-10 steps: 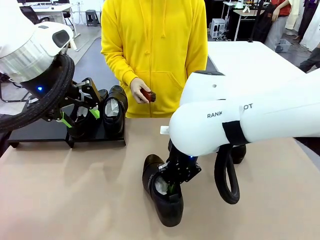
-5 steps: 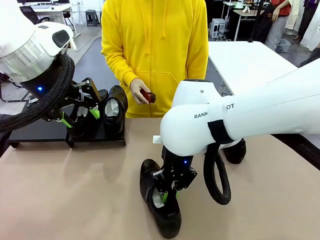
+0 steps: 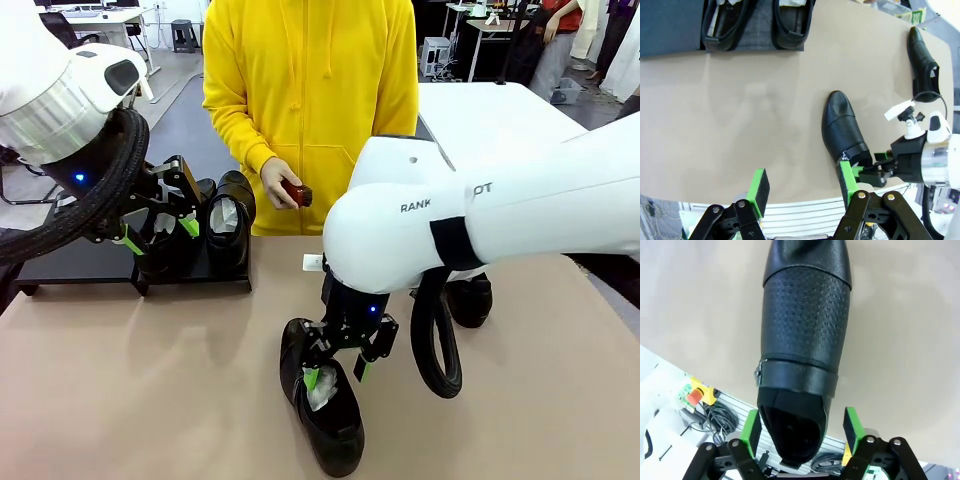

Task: Organize the shoes by placing them on the stand.
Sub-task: Pick up one Shoe and place it in the middle of the table, then place the Shoe from the middle of the table onto the Shoes Stand.

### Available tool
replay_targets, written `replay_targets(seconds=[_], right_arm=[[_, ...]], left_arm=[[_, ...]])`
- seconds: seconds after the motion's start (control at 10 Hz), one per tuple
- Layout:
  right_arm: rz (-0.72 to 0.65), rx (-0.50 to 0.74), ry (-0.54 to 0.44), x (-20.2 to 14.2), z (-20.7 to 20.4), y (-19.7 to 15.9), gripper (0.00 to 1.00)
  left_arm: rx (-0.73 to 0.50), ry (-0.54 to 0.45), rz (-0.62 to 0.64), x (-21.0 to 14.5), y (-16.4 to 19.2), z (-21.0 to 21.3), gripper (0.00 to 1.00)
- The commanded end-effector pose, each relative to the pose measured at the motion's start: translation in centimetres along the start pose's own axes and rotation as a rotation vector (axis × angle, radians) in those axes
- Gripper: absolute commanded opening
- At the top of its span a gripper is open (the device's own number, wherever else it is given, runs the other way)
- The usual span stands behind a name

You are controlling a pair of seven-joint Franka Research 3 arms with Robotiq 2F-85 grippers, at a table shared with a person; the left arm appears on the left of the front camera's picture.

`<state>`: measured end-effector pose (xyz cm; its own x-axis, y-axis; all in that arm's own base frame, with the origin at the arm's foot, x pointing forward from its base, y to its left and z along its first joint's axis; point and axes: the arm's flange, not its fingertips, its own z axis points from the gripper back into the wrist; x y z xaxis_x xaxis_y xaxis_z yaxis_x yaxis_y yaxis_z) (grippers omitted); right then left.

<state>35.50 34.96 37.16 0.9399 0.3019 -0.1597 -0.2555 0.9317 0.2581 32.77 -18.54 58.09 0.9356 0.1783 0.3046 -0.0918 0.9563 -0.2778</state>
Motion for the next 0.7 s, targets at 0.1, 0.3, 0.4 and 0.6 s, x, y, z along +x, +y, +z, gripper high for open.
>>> replay_targets(seconds=[0.1,0.3,0.4,0.6], right_arm=[[0.000,0.000,0.000,0.0,0.0,0.0,1.00],[0.000,0.000,0.000,0.0,0.0,0.0,1.00],[0.000,0.000,0.000,0.0,0.0,0.0,1.00],[0.000,0.000,0.000,0.0,0.0,0.0,1.00]], left_arm=[[-0.011,-0.001,-0.003,0.0,0.0,0.1,0.73],[-0.011,-0.001,-0.003,0.0,0.0,0.1,0.73],[-0.011,-0.001,-0.003,0.0,0.0,0.1,0.73],[-0.011,-0.001,-0.003,0.0,0.0,0.1,0.73]])
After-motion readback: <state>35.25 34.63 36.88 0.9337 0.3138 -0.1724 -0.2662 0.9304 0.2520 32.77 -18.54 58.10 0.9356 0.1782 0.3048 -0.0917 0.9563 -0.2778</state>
